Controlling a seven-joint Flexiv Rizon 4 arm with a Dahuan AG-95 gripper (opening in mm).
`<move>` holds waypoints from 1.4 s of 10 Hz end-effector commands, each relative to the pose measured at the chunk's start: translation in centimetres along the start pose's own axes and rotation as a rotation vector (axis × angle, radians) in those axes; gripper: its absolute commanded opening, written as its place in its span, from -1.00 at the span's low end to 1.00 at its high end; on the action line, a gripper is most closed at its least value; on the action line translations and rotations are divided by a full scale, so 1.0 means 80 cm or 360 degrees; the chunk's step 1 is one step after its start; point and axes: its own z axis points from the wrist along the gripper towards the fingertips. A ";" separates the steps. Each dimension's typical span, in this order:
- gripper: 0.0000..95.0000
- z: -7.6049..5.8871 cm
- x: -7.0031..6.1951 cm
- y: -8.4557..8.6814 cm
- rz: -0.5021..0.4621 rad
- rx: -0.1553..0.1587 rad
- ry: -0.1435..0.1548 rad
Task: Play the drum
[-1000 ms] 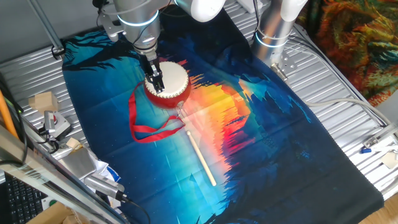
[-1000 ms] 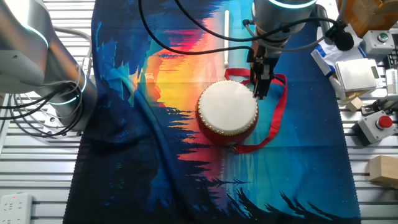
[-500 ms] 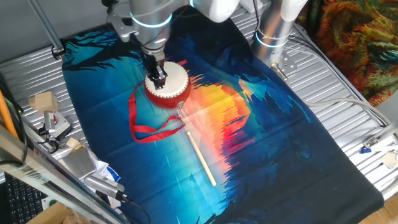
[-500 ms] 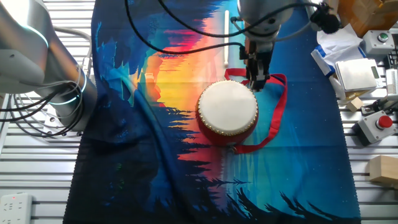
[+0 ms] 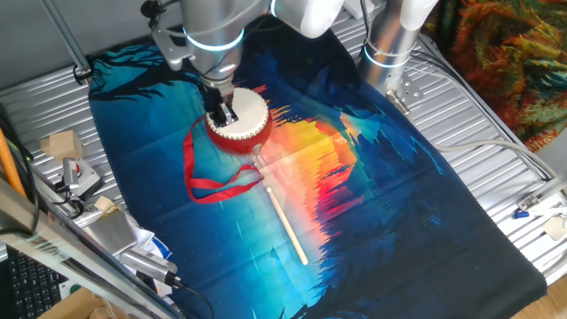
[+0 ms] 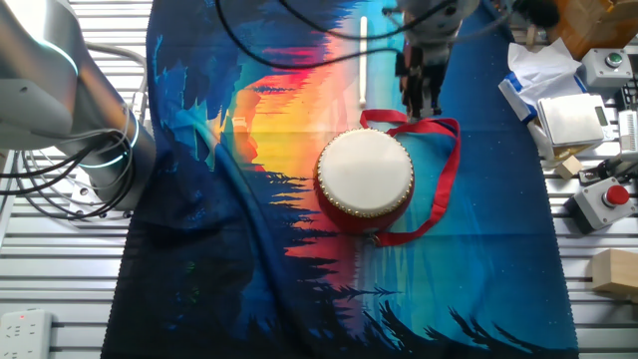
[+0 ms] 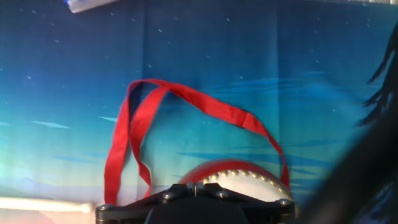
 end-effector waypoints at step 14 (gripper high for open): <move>-1.00 0.002 -0.008 0.010 -0.0134 -0.0010 0.0009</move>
